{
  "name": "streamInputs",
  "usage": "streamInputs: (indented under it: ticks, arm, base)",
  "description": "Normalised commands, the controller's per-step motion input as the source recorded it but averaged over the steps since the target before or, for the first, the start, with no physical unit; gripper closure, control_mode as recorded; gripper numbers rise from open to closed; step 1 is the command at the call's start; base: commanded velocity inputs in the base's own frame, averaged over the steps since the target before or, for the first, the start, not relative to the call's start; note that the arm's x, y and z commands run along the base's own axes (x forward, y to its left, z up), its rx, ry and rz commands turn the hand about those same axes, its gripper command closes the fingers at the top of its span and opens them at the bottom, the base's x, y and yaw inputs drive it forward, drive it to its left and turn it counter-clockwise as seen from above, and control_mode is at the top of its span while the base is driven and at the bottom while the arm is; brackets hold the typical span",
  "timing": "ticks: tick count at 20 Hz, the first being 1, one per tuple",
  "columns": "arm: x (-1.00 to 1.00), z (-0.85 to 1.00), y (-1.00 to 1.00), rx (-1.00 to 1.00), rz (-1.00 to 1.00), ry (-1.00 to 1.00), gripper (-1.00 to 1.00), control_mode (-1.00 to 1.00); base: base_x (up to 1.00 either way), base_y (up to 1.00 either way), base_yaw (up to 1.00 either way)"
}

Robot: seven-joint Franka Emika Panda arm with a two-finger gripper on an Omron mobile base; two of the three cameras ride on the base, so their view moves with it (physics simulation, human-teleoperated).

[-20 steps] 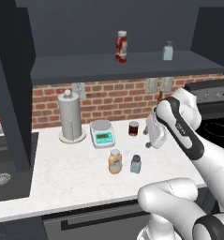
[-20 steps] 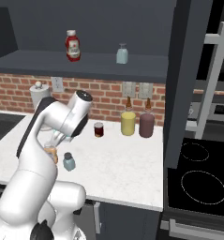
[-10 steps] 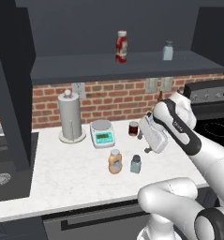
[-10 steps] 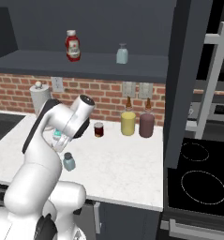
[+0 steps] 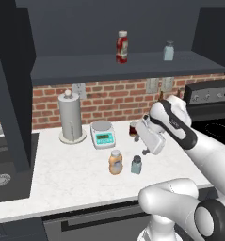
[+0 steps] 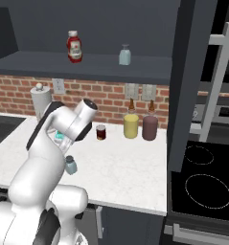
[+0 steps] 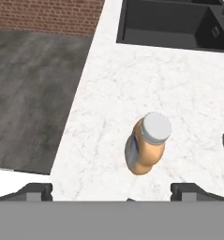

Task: Put the shaker and condiment bottle from the counter next to their counterparts in the cabinet.

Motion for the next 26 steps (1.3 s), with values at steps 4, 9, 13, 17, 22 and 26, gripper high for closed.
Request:
streamInputs:
  ticks: [4, 9, 13, 17, 22, 26]
  arm:
    - [0.03, -0.18, 0.17, 0.1, 0.0, 0.0, -1.0, -1.0]
    - [0.1, -0.05, 0.05, 0.06, 0.02, 0.0, -1.0, -1.0]
    - [0.26, -0.04, 0.0, 0.02, 0.07, 0.0, -1.0, -1.0]
    - [0.31, -0.04, 0.0, 0.02, 0.06, 0.03, -1.0, -1.0]
    - [0.24, -0.01, 0.02, 0.03, 0.05, 0.07, -1.0, -1.0]
    - [0.09, -0.03, 0.1, 0.04, 0.02, 0.12, -1.0, -1.0]
  base:
    - [0.0, 0.0, 0.0]
    - [0.0, 0.0, 0.0]
    - [0.0, 0.0, 0.0]
    - [0.0, 0.0, 0.0]
    - [0.0, 0.0, 0.0]
    - [0.0, 0.0, 0.0]
